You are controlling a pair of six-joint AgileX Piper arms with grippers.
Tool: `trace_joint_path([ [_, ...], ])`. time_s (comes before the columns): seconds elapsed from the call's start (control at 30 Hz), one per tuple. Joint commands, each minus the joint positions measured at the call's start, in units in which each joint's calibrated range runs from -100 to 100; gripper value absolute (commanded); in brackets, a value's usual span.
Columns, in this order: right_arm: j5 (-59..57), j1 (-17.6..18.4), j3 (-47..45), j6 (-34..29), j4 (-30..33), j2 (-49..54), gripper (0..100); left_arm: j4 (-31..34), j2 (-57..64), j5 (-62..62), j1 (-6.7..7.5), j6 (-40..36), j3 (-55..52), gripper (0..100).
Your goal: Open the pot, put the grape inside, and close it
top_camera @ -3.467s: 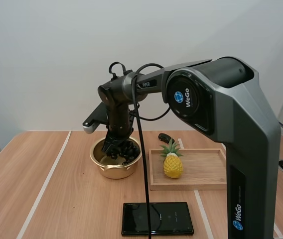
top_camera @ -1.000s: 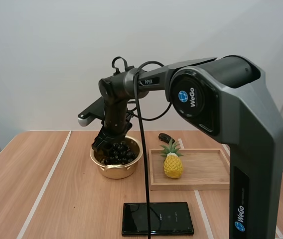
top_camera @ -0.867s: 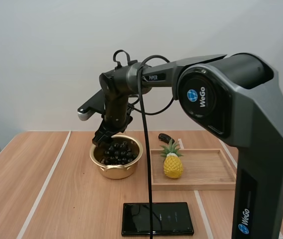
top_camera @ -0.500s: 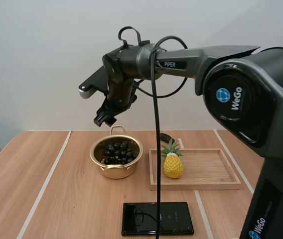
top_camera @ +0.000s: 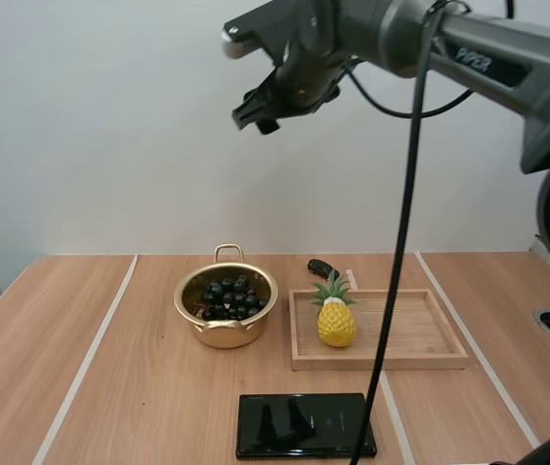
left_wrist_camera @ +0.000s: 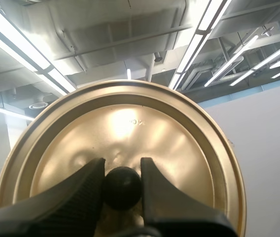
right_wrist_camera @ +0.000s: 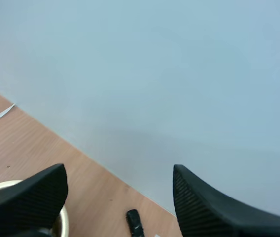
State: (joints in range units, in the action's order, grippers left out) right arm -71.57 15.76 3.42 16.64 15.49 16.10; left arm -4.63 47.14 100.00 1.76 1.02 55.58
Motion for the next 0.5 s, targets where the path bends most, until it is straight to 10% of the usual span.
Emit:
trace_joint_path([
  [0.0,0.9,-2.6,1.7,-1.7,0.3,3.5,100,-0.7,-0.3,-0.8,0.09,-0.2,0.1,0],
  [0.47,0.8,-9.8,1.9,-9.1,0.3,15.9,100,0.6,-3.0,-0.4,0.09,-0.2,0.1,0],
])
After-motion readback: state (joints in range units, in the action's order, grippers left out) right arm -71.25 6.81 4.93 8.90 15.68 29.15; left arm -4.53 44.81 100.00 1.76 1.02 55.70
